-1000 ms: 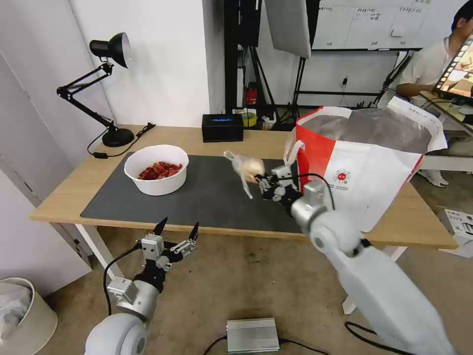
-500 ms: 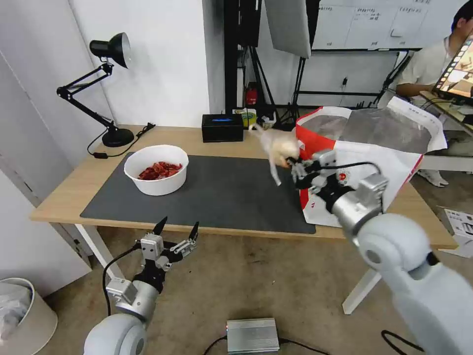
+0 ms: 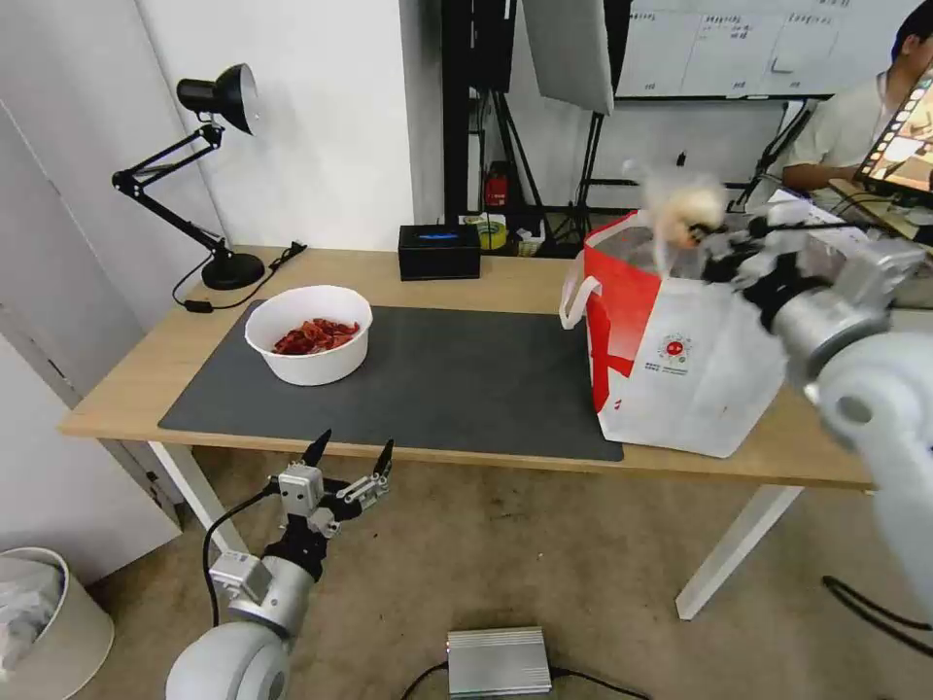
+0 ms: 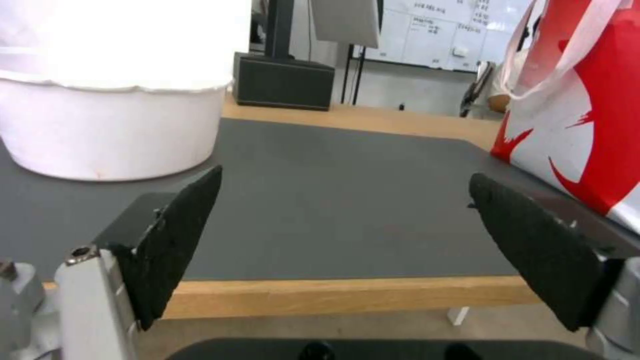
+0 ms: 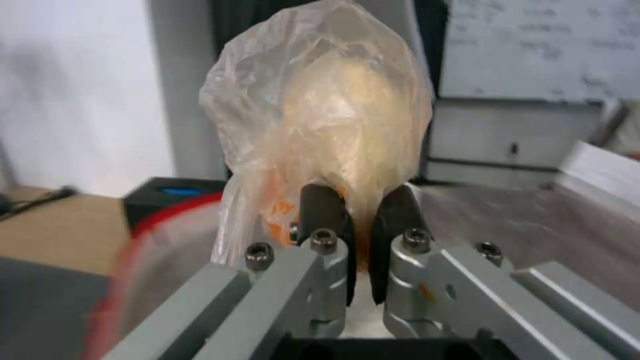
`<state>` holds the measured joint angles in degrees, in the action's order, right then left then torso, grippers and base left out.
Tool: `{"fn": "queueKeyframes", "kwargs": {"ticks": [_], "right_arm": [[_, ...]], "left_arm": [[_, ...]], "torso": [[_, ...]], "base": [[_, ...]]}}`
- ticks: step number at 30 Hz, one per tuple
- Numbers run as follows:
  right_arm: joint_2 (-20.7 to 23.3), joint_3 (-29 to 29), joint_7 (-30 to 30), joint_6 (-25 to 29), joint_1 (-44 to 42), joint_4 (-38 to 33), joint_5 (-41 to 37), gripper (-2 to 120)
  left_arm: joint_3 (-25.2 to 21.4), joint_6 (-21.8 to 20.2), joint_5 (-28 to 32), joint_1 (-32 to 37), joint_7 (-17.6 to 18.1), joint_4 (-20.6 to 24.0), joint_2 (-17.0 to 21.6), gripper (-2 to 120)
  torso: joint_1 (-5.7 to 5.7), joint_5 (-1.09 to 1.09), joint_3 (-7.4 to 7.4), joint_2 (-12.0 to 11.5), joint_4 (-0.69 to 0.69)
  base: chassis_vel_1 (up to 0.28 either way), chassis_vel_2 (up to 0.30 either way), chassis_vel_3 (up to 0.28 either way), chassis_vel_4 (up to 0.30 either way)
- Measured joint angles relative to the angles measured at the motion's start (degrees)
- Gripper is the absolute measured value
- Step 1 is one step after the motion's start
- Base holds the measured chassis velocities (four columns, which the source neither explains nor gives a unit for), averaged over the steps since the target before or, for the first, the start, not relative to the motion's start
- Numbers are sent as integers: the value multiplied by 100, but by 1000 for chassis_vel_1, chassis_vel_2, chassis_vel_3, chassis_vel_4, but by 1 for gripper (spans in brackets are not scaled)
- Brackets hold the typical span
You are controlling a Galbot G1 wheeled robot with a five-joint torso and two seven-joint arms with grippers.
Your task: Pick up the trash from the table and place it into the takeout bag.
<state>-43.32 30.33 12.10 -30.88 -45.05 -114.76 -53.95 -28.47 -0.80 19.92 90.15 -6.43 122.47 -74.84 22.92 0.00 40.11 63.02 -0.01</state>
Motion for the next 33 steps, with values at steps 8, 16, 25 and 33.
{"fn": "queueKeyframes", "kwargs": {"ticks": [8, 16, 25, 33], "right_arm": [[44, 23, 228, -151, 65, 406, -253, 3], [-1, 3, 288, -236, 67, 418, -271, 3], [13, -37, 842, -501, 29, 224, -573, 3], [178, -52, 1340, -974, 90, 136, -1026, 3]], "left_arm": [[57, 16, 15, -67, -2, -97, 16, 100], [65, 18, 21, -76, -2, -100, 23, 100], [76, 27, 23, -79, -4, -119, 9, 100], [103, 41, 23, -94, -6, -162, 3, 100]], "torso": [[0, 1, 0, 0, 0], [0, 0, 0, 0, 0], [0, 0, 0, 0, 0], [0, -1, 0, 0, 0]], "base": [[0, 0, 0, 0], [0, 0, 0, 0], [0, 0, 0, 0], [0, 0, 0, 0]]}}
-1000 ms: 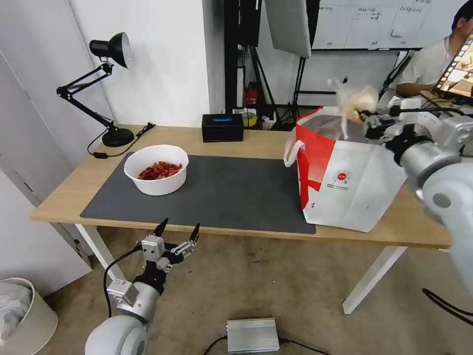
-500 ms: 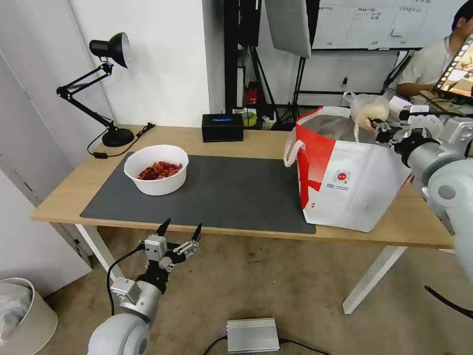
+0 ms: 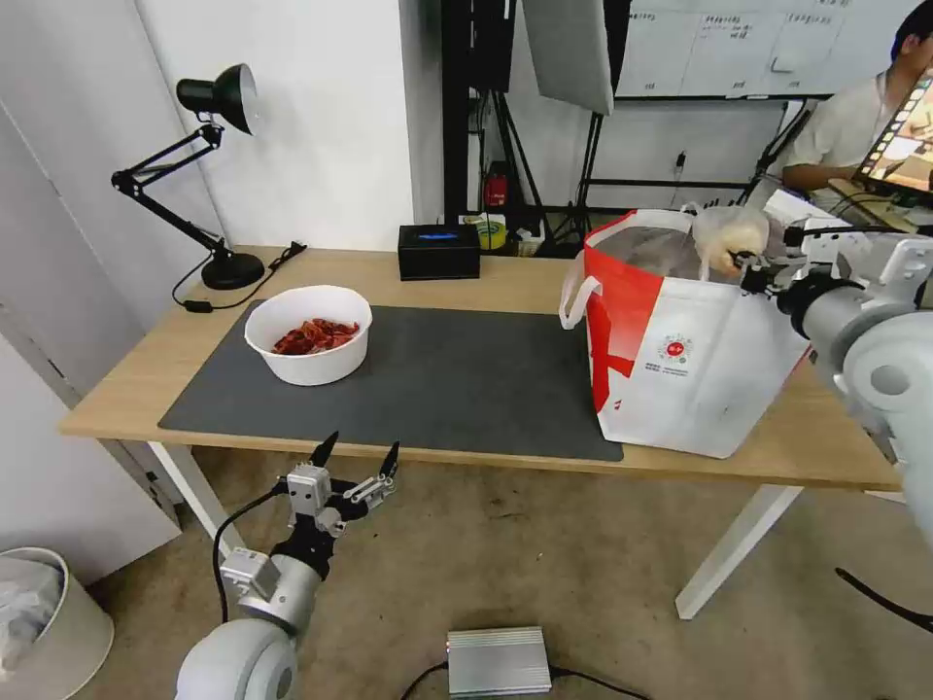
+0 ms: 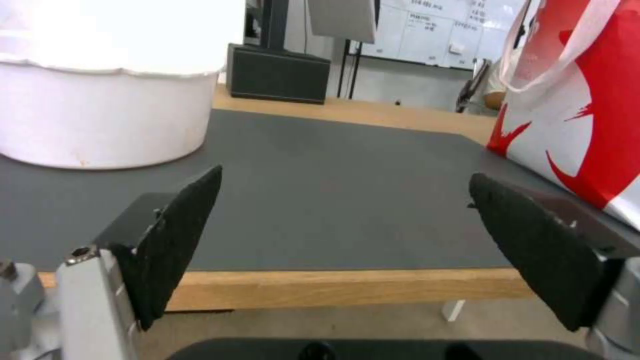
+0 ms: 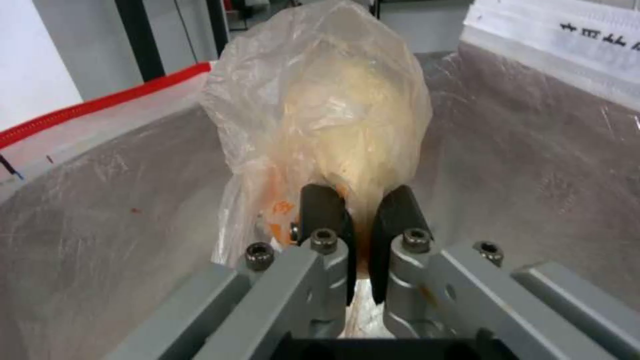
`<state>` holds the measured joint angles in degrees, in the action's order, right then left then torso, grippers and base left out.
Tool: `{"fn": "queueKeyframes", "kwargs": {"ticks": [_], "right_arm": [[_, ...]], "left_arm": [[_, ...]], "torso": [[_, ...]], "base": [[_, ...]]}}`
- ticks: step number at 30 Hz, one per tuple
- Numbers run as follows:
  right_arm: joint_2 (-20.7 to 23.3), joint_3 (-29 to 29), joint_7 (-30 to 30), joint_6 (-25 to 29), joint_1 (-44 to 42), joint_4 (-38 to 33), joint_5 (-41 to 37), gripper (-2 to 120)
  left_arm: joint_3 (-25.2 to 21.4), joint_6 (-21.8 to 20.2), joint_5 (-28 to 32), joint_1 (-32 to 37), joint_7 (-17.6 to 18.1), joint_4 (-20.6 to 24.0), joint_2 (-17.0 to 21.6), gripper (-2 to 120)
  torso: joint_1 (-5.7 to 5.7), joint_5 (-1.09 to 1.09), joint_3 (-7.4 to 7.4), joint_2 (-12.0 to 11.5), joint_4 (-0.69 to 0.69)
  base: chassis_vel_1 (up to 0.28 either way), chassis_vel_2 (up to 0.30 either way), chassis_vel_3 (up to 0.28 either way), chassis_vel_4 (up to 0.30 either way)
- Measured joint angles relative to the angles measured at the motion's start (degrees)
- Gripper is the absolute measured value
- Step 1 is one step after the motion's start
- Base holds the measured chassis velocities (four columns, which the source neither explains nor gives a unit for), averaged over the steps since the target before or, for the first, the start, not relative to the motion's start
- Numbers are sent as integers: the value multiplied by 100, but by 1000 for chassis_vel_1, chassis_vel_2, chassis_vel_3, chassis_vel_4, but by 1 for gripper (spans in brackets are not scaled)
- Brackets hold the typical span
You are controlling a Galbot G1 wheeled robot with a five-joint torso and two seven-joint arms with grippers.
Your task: Pick up the trash from the table and place it into the takeout bag.
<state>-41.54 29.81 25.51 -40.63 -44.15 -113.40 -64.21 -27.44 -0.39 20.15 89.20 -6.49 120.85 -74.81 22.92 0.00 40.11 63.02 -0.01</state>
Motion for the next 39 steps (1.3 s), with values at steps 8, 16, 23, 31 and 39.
{"fn": "queueKeyframes", "kwargs": {"ticks": [8, 16, 23, 31, 39], "right_arm": [[-2, -15, 81, -44, 46, 6, -132, 3], [2, -21, 109, 9, 43, -40, -143, 22], [30, -1, 108, 25, 45, -83, -128, 47], [32, 0, 100, 67, 49, -91, -83, 79], [36, 3, 78, 86, 48, -80, -62, 99]], "left_arm": [[4, 4, 3, -6, 0, -2, 3, 100], [21, 9, 1, 2, -1, -22, -2, 100], [44, 11, -14, 3, -3, -17, -15, 100], [76, 11, -38, 6, -3, -17, -30, 100], [76, 11, -41, 5, -3, -20, -30, 100]], "torso": [[0, 0, 0, 0, 0], [0, 0, 0, 0, 1], [0, 0, 0, 0, 0], [0, 0, 0, 0, 0], [0, 0, 0, 0, 0]], "base": [[0, 0, 0, 0], [0, 0, 0, 0], [0, 0, 0, 0], [0, 0, 0, 0], [0, 0, 0, 0]]}}
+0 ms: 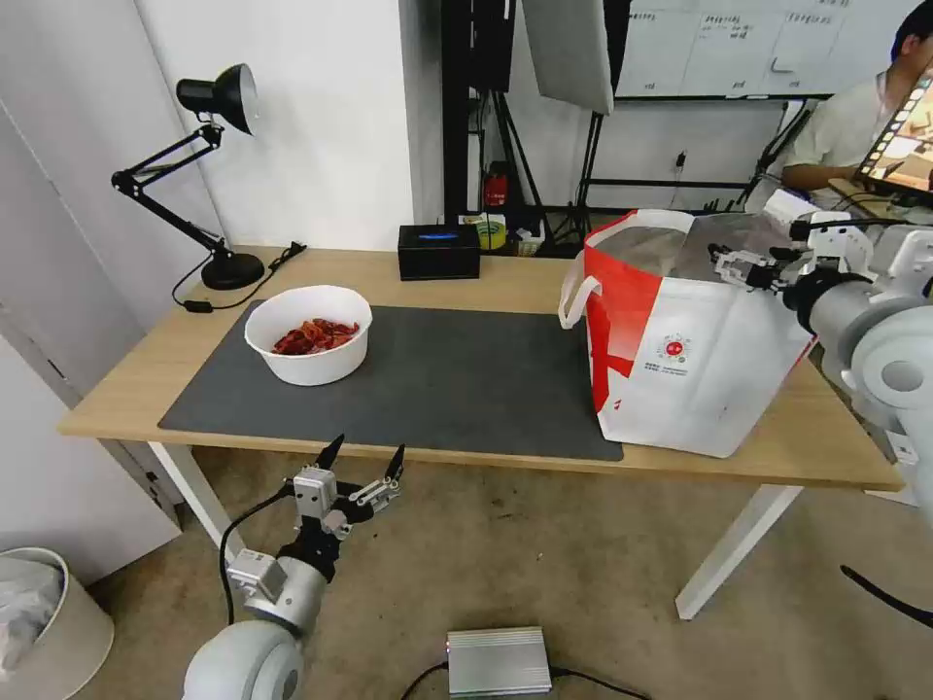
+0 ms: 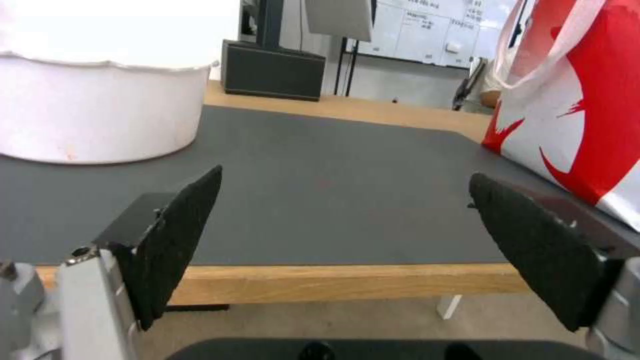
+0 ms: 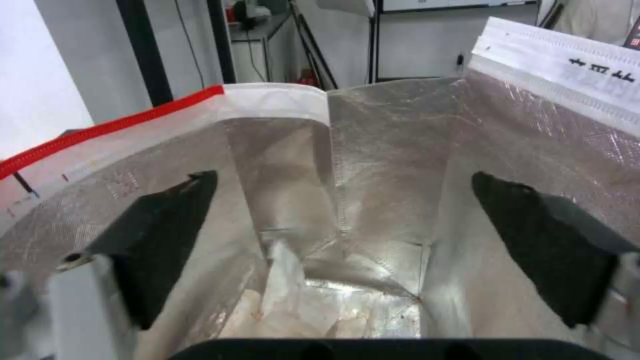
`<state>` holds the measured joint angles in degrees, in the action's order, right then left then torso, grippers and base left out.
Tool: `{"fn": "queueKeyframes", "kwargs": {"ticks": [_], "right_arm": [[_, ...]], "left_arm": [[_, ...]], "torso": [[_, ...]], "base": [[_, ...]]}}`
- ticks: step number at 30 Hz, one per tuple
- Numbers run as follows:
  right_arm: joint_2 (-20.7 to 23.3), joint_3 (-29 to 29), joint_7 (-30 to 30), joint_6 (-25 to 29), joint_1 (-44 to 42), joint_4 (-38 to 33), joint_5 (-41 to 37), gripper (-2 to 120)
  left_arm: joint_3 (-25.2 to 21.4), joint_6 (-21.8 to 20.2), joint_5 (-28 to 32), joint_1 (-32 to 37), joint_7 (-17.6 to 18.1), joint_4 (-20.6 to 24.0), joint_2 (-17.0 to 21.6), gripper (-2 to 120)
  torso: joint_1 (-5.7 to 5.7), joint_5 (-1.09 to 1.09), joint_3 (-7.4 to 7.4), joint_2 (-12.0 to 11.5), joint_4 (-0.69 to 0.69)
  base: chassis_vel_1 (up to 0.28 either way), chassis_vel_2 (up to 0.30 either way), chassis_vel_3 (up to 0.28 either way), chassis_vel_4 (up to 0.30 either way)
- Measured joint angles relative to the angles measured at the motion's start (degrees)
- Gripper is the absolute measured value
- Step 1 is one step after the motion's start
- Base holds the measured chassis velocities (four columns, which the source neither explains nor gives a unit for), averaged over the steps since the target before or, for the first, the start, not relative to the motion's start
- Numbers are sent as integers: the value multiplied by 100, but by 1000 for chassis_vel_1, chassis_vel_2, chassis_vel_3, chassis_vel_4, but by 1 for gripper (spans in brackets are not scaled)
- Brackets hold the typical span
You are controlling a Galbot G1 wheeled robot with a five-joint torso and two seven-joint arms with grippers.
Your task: Pick up the trash from the table and place it into the takeout bag.
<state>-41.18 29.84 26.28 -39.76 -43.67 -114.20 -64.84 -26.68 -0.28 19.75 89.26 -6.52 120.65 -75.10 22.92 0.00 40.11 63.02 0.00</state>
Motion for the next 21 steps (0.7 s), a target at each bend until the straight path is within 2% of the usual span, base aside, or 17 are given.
{"fn": "queueKeyframes", "kwargs": {"ticks": [4, 7, 8, 11, 12, 14, 18, 21], "right_arm": [[4, 3, -110, 97, 12, 2, 7, 100], [4, -22, -916, 763, -11, 53, 309, 100], [4, -22, -916, 763, -11, 53, 309, 100], [6, -70, -1628, 1582, -74, -35, 498, 100], [6, -70, -1628, 1582, -74, -35, 498, 100], [12, -111, -1978, 2094, -192, -180, 524, 100], [-39, -203, -2427, 2552, -523, -541, 529, 100], [-125, -268, -2555, 2667, -834, -905, 566, 100]], "left_arm": [[1, 0, -1, -1, 0, 6, -6, 100], [2, 9, -1, -8, 0, 5, -5, 100], [2, 9, -1, -8, 0, 5, -5, 100], [-2, 14, -1, -12, 0, 4, -4, 100], [-2, 14, -1, -12, 0, 4, -4, 100], [-5, 20, 0, -14, 0, 3, -5, 100], [-8, 82, 4, -20, 0, -11, -7, 100], [-13, 101, 5, -11, -1, -20, -17, 100]], "torso": [[0, 0, 0, 0, 0], [0, 0, 0, 0, 0], [0, 0, 0, 0, 0], [0, 0, 0, 0, 0], [0, 0, 0, 0, 0], [0, -1, 0, 0, 0], [0, 0, 0, 0, 0], [0, -1, 0, 0, 0]], "base": [[0, 0, 0, 0], [0, 0, 0, 0], [0, 0, 0, 0], [0, 0, 0, 0], [0, 0, 0, 0], [0, 0, 0, 0], [0, 0, 0, 0], [0, 0, 0, 0]]}}
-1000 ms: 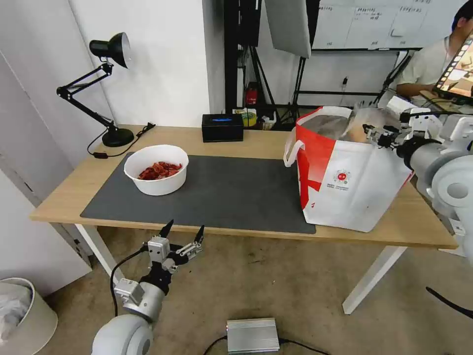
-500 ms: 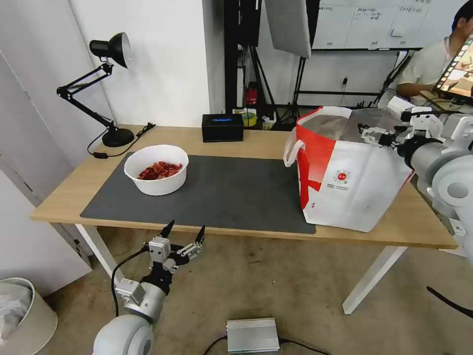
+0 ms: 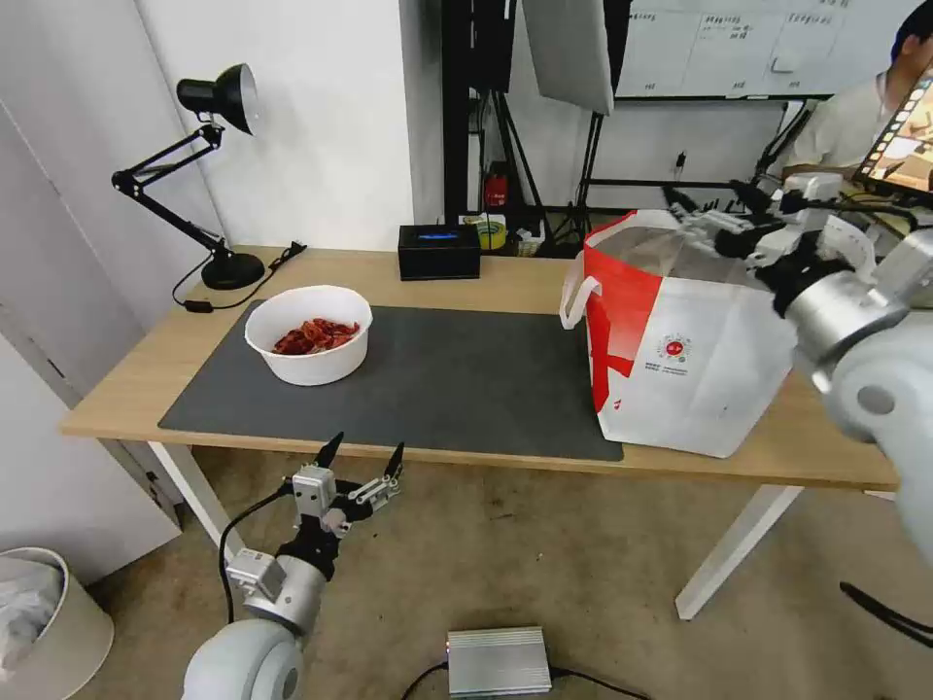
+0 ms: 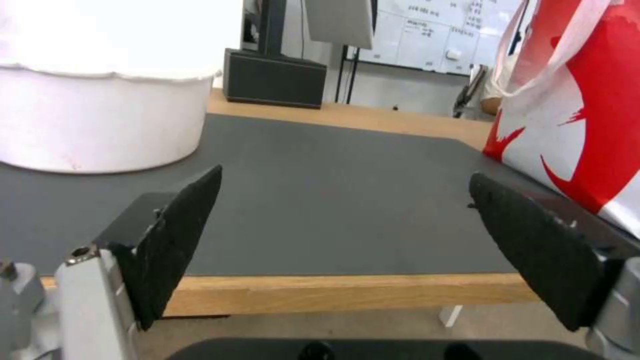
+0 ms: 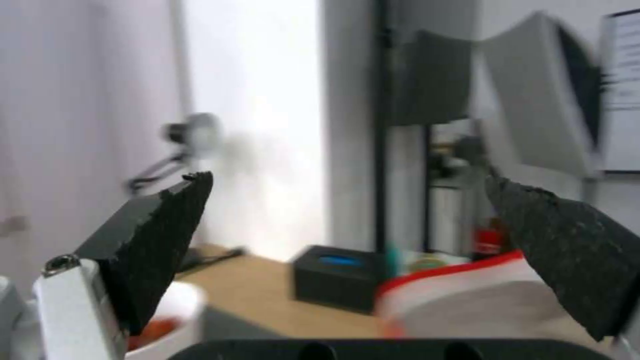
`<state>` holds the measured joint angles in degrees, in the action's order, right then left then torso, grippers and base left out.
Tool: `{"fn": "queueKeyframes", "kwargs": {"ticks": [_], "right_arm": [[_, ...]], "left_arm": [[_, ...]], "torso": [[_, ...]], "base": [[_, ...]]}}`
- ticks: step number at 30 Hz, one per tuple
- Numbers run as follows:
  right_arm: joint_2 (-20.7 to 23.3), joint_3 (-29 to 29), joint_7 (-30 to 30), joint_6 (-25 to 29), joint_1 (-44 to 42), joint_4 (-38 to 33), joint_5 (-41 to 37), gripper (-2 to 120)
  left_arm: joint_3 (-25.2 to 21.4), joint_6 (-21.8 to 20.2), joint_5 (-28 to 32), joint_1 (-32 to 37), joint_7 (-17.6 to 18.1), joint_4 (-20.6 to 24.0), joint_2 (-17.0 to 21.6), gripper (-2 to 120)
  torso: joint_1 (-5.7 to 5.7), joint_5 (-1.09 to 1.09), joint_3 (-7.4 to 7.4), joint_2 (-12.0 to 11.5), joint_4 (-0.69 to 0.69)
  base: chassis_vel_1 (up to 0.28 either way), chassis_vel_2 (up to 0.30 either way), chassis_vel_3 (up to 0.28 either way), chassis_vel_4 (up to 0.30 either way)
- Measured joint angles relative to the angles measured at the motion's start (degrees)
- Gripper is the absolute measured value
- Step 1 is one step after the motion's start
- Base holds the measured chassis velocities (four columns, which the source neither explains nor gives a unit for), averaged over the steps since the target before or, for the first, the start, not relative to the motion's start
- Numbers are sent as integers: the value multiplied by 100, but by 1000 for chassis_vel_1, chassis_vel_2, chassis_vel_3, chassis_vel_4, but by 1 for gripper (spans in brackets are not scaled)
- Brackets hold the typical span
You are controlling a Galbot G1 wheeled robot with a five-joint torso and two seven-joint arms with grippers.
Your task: Pick up the trash from the table and place it into the takeout bag.
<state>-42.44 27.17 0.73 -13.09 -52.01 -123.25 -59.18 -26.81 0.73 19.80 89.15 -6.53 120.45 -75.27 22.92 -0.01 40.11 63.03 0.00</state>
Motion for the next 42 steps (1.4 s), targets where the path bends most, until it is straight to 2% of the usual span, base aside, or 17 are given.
{"fn": "queueKeyframes", "kwargs": {"ticks": [7, 9, 16, 26, 32, 42], "right_arm": [[-250, -140, -30, 51, -850, -657, 454, 100], [-310, -177, -26, 139, -1391, -777, 760, 100], [-606, -342, 2, 494, -2382, -807, 1581, 100], [-1037, -538, 157, 1056, -3281, -688, 2268, 100], [-1433, -878, 578, 1678, -3929, -424, 2938, 100], [-1807, -1120, 1316, 2078, -4420, -193, 3820, 100]], "left_arm": [[-38, 25, 7, 7, -13, -47, -6, 100], [-19, 30, 10, 5, -20, -53, -15, 100], [-16, 36, 37, -4, -25, -58, 19, 100], [-29, 69, 50, 17, -25, -51, 19, 100], [-42, 109, 57, 49, -30, -52, 23, 100], [-48, 140, 58, 73, -35, -53, 10, 100]], "torso": [[-1, 0, 0, 0, 1], [-1, 0, -1, 0, 0], [-1, 1, -1, 0, 0], [-1, 0, 0, 0, 0], [0, 0, -1, 0, 0], [0, 1, 0, 0, 0]], "base": [[0, 0, 0, 0], [0, 0, 0, 0], [0, 0, 0, 0], [0, 0, 0, 0], [0, 0, 0, 0], [0, 0, 0, 0]]}}
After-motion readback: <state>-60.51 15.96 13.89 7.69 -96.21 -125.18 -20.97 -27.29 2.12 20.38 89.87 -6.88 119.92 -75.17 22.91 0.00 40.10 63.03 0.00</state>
